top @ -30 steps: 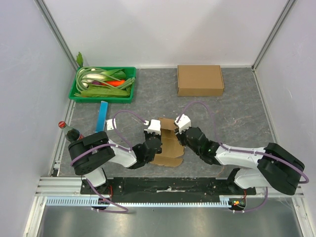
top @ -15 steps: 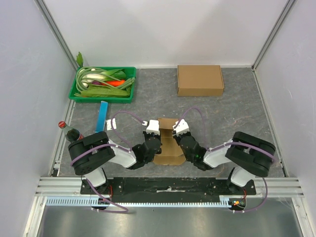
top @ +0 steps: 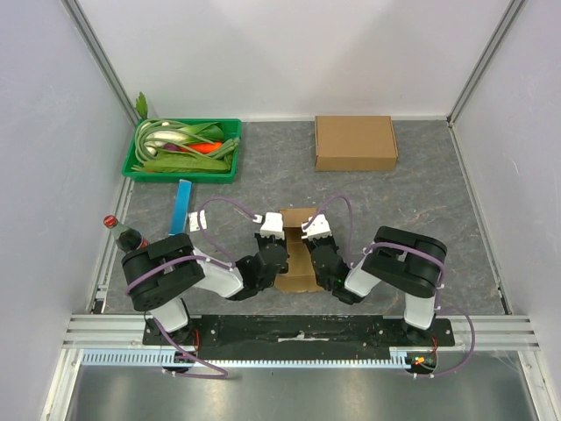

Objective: Fold the paper box

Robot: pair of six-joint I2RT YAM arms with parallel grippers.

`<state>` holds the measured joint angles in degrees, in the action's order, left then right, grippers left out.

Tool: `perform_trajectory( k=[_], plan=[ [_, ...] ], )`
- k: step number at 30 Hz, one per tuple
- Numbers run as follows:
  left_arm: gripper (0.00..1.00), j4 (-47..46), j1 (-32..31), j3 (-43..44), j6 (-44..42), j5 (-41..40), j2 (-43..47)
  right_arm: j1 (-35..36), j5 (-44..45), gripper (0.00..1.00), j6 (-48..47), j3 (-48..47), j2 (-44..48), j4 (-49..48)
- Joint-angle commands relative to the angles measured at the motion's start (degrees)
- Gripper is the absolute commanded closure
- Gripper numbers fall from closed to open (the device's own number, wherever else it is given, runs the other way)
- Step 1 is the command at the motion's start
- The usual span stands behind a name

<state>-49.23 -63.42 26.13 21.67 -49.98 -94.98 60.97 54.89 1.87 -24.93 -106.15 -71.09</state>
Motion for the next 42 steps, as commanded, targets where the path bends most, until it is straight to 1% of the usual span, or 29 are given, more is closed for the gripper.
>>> perform_trajectory(
  k=[1, 3, 6, 7, 8, 9, 11, 13, 16, 18, 19, 20, 21, 22, 23, 24, 26, 27, 28, 29, 30, 31, 33, 34, 35, 36, 38, 40, 42],
  plan=[
    [0.98, 3.4, -0.9, 2.9, 5.1, -4.8, -0.8, 0.6, 7.0, 1.0, -2.8, -0.2, -3.4, -11.9],
    [0.98, 9.8, -0.9, 4.9, 9.8, -5.9, -1.2, 1.0, 7.5, 1.0, -4.3, -0.6, -4.3, -14.0],
    [0.98, 12.9, -1.1, 6.7, 13.5, -7.1, -2.0, 2.4, 12.3, 1.0, -4.4, -1.6, -5.4, -13.9],
    [0.98, 13.0, -1.1, 6.7, 14.2, -7.4, -2.1, 2.8, 15.6, 1.0, -4.9, -2.6, -7.0, -14.8],
    [0.98, 13.0, -1.1, 6.7, 14.6, -7.8, -2.5, 3.9, 21.3, 1.0, -7.1, -3.0, -8.4, -20.6],
    [0.98, 13.0, -1.1, 7.1, 14.8, -8.1, -2.7, 4.2, 23.3, 1.0, -10.4, -3.5, -10.0, -25.0],
    [0.98, 14.2, -1.3, 8.2, 16.0, -8.1, -3.1, 5.5, 30.0, 1.0, -12.3, -7.6, -14.6, -26.9],
    [0.98, 14.3, -1.4, 8.7, 16.4, -7.6, -3.2, 5.9, 29.1, 1.0, -12.1, -8.3, -17.0, -29.6],
    [0.98, 14.9, -1.6, 8.9, 16.4, -7.8, -2.9, 6.2, 26.1, 1.0, -9.6, -5.4, -14.6, -29.4],
    [0.98, 15.0, -1.6, 8.4, 16.6, -8.0, -2.8, 6.0, 23.3, 0.61, -6.4, -1.5, -11.3, -28.1],
    [0.98, 15.0, -1.6, 8.1, 16.6, -8.1, -3.0, 5.9, 20.4, 0.46, -2.3, 2.0, -6.5, -25.6],
    [0.98, 15.0, -1.6, 8.0, 16.1, -8.3, -3.1, 5.9, 19.4, 0.22, 1.5, 3.0, -3.5, -14.9],
    [0.98, 14.9, -1.6, 7.9, 15.9, -8.7, -3.1, 5.9, 17.9, 0.15, 5.3, 5.3, 3.5, -7.9],
    [0.98, 14.8, -1.6, 7.7, 15.6, -9.0, -3.3, 5.9, 13.5, 0.09, 10.4, 6.3, 7.4, -0.8],
    [0.98, 14.6, -1.6, 7.7, 14.6, -9.2, -3.3, 5.9, 11.5, 0.02, 18.9, 6.9, 11.4, 14.8],
    [0.98, 14.6, -1.6, 7.8, 14.2, -9.6, -3.3, 5.9, 8.2, 0.02, 25.0, 6.7, 19.9, 24.7],
    [0.98, 14.8, -1.6, 8.1, 13.8, -9.7, -3.0, 5.9, -0.4, 0.02, 36.8, 7.3, 28.6, 46.7],
    [0.98, 15.2, -1.6, 8.3, 13.7, -9.4, -2.9, 5.9, -3.7, 0.02, 38.8, 8.6, 36.1, 50.5],
    [0.98, 15.3, -1.6, 8.4, 13.7, -9.4, -2.8, 5.9, -6.4, 0.02, 41.3, 8.3, 39.8, 61.3],
    [0.98, 15.2, -1.6, 8.5, 13.9, -9.6, -3.3, 5.9, -10.8, 0.02, 46.6, 7.6, 43.1, 66.9],
    [0.98, 16.1, -1.6, 8.8, 13.9, -9.5, -3.3, 5.8, -13.3, 0.02, 47.3, 6.1, 49.0, 70.9],
    [0.98, 17.2, -1.6, 9.5, 14.4, -9.4, -3.3, 5.4, -16.2, 0.02, 49.8, 4.9, 51.3, 80.4],
    [0.98, 20.7, -1.6, 10.7, 16.8, -8.5, -2.5, 3.4, -24.2, 0.02, 58.9, -0.1, 54.3, 90.4],
    [0.98, 23.7, -1.6, 10.9, 17.7, -8.4, -2.1, 0.2, -27.4, 0.02, 61.4, -1.2, 54.7, 97.9],
    [0.98, 26.2, -1.6, 11.1, 20.4, -8.1, -0.9, -1.3, -31.0, 0.02, 62.4, -1.6, 55.3, 99.1],
    [0.98, 28.1, -1.6, 11.4, 21.7, -7.9, 0.0, -2.4, -38.6, 0.02, 65.6, -0.2, 57.5, 98.7],
    [0.98, 32.6, -1.6, 11.6, 24.6, -7.0, 1.1, -3.6, -44.0, 0.02, 69.6, 3.5, 60.6, 88.5],
    [0.98, 35.3, -1.6, 11.9, 26.1, -6.5, 2.3, -3.8, -44.4, 0.02, 74.9, 9.0, 63.3, 81.1],
    [0.98, 37.4, -1.6, 12.8, 27.9, -5.9, 2.6, -4.0, -43.9, 0.02, 75.5, 10.3, 60.9, 78.1]
  ],
)
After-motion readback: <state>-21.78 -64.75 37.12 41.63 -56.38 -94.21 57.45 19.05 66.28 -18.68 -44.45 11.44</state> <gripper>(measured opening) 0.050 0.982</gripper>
